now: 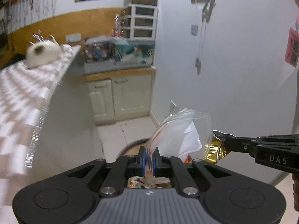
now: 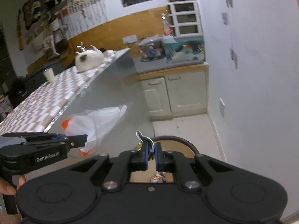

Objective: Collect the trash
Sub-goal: 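Lift the clear bag and gold wrapper and carry both toward the wastebasket, then open both tools over the wastebasket to drop the bag and wrapper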

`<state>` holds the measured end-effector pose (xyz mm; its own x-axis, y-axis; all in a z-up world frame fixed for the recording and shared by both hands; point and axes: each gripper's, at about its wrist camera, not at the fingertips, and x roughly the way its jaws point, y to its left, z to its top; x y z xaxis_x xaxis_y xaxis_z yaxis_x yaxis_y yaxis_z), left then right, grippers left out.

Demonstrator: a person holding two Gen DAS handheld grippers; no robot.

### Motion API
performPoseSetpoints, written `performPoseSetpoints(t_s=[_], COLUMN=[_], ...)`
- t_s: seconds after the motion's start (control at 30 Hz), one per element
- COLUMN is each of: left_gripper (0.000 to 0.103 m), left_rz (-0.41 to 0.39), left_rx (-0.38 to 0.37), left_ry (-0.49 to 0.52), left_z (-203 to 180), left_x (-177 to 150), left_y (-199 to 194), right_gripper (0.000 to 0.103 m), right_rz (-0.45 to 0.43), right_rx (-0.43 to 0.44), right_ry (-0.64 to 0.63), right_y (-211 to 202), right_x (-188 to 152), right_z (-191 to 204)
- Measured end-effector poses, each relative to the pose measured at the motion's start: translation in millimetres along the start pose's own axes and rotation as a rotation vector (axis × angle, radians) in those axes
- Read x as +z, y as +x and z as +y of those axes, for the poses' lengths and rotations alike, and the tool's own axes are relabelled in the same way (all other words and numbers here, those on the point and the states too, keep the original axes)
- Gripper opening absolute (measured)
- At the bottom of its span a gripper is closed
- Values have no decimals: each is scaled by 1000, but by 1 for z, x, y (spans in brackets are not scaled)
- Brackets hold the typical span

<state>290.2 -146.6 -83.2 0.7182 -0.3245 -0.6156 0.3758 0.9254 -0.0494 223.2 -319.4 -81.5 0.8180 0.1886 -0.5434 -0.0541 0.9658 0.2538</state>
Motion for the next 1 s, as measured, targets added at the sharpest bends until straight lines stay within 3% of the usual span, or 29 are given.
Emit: performPoseSetpoints(t_s=[0.4,0.7,0.8,0.83,0.9,1.0], left_gripper=[7,9,16,27,40,42], left_rz=[218,374,391,397,393,390], left_rx=[-46,8,24,31,47,63], left_ry=[-96,-224,-248,-254,-252,-221], left_z=[-6,25,35,37,44,48], left_x=[-27,-46,-50,-50,-51,-49], left_y=[123,211,229,234,238,240], right_gripper=[7,7,7,7,7,8], right_rz=[141,281,328,342,371,408], right_rx=[-52,-56,-48,-46,-40,-22], right_ry=[73,50,30,23,13,7], right_y=[71,148,175,184,201,222], right_x=[-30,-47,-51,-53,-57,-62], right_z=[-60,-67,-63,-61,-59,-56])
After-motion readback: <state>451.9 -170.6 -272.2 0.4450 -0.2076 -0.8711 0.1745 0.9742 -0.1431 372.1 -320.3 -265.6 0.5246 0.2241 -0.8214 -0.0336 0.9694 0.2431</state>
